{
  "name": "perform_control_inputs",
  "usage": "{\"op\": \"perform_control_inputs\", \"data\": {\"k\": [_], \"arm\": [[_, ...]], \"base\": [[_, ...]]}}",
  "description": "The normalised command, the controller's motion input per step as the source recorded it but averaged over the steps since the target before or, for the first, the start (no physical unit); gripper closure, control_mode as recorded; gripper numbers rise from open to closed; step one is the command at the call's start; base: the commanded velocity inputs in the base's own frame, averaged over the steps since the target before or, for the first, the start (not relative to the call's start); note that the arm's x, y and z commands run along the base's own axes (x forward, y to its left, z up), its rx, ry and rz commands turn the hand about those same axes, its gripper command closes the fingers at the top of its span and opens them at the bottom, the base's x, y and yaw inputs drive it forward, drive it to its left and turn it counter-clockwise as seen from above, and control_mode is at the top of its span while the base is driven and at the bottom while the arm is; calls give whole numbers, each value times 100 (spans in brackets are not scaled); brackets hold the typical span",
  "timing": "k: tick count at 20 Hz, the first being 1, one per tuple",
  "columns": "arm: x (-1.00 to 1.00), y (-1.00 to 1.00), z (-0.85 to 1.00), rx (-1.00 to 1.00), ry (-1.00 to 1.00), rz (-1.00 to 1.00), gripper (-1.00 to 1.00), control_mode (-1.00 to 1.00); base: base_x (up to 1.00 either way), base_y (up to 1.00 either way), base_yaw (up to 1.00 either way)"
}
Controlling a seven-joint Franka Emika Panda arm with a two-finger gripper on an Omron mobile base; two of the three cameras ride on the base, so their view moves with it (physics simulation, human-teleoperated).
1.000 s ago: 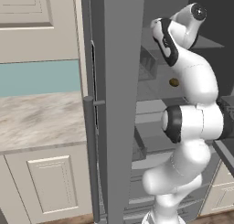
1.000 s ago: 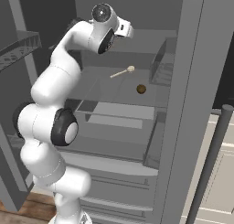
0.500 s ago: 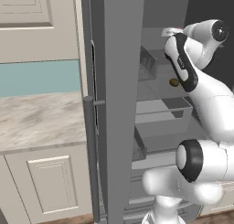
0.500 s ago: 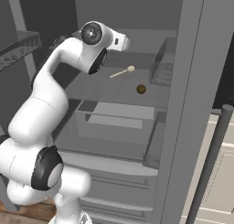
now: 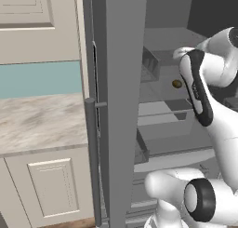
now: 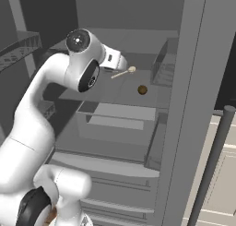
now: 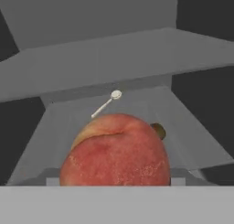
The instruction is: Pick the kiwi and peach from the fridge and place them on the plate next to the blender to make a fruit smoothie.
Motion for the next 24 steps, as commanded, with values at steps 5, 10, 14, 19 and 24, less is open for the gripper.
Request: {"op": "perform_control_inputs", "data": {"k": [5,10,14,19,24], "arm": [[-100,0,-100,-12,70,0,100,-100],[-98,0,-100,-2,21,3,100,-100],[-38,0,-71,-1,-13,4,100,-100],[-3,0,-16,0,0,0,100,100],[0,0,0,0,0,0,100,100]], "base": [[0,0,0],[0,0,0],[0,0,0],[-49,-19,15],[-87,-4,78]]}}
